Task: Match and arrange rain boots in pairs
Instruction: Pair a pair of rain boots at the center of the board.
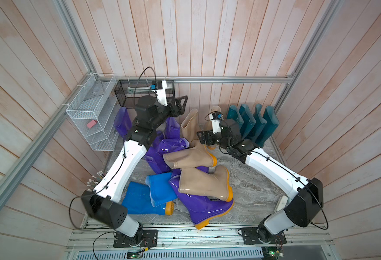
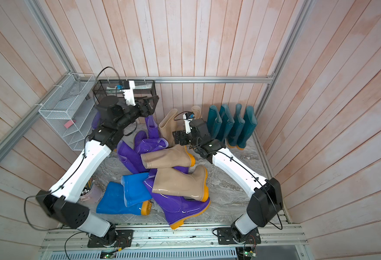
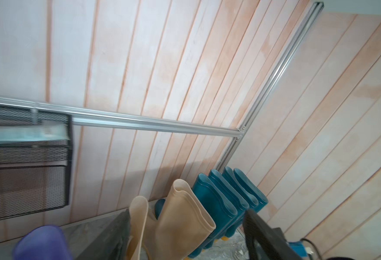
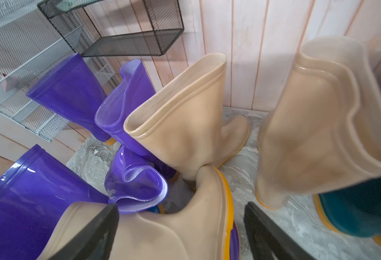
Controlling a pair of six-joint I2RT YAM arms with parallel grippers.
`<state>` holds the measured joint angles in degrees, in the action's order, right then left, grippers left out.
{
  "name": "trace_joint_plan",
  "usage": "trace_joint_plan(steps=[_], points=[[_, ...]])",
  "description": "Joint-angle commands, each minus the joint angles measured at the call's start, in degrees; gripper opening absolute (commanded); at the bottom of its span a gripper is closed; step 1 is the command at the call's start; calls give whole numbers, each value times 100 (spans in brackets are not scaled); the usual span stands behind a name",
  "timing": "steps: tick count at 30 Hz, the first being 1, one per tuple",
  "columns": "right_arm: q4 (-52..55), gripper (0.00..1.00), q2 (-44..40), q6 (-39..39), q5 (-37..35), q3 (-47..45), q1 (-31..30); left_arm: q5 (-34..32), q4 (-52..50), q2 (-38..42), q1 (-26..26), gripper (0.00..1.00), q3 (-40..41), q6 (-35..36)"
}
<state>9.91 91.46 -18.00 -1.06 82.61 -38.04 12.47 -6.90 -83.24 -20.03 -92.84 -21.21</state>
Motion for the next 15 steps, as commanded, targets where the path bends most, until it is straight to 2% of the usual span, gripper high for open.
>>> trace_joint_plan(steps=[1, 7, 15], points=[[-266, 93, 555, 0, -144, 466, -204, -576, -315, 611, 314, 82, 1198, 158], [161, 94, 1847, 14, -288, 1653, -292, 69, 244, 1453, 1184, 81, 2720, -437], [639, 94, 2961, -86, -389, 2842, -258, 515, 470, 1508, 1506, 81, 3128, -353]])
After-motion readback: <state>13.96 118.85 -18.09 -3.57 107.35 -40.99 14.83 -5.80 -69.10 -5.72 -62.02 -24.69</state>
